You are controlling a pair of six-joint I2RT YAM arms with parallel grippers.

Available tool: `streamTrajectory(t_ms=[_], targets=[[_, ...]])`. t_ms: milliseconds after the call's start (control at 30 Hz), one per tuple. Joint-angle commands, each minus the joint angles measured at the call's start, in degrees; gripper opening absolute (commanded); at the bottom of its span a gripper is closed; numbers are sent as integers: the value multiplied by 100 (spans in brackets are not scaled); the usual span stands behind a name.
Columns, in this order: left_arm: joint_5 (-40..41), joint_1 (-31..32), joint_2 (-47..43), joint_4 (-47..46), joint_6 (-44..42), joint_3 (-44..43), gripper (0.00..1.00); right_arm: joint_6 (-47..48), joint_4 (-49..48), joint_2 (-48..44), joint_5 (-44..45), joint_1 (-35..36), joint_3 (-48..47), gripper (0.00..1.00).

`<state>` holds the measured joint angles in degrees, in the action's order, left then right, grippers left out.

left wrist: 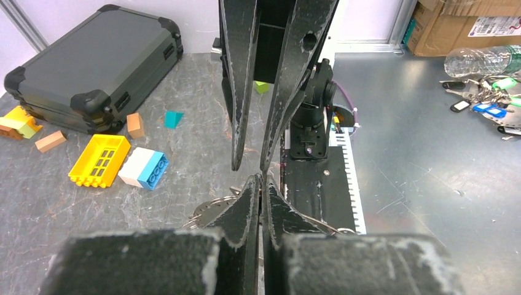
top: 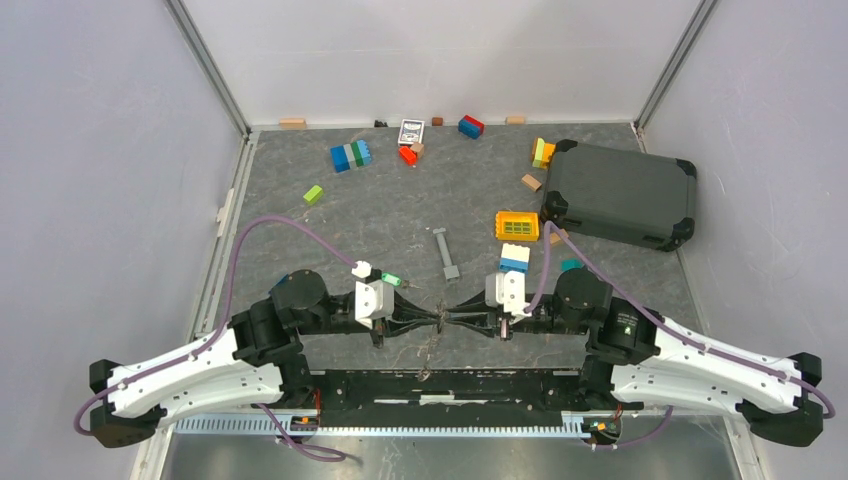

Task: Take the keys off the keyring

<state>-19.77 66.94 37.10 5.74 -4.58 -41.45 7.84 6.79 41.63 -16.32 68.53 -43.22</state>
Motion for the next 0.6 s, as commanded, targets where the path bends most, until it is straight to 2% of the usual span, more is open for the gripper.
streamTrajectory(t_ms=[0,400,567], targets=[[-176,4,-62,-727,295,40,2,45,-437,-158,-146,11,81,24],[-203,8,-104,-794,354,59,2,69,-345,27,-509,11,33,27],[-214,5,-104,-794,354,42,2,112,-314,37,-363,11,23,18]])
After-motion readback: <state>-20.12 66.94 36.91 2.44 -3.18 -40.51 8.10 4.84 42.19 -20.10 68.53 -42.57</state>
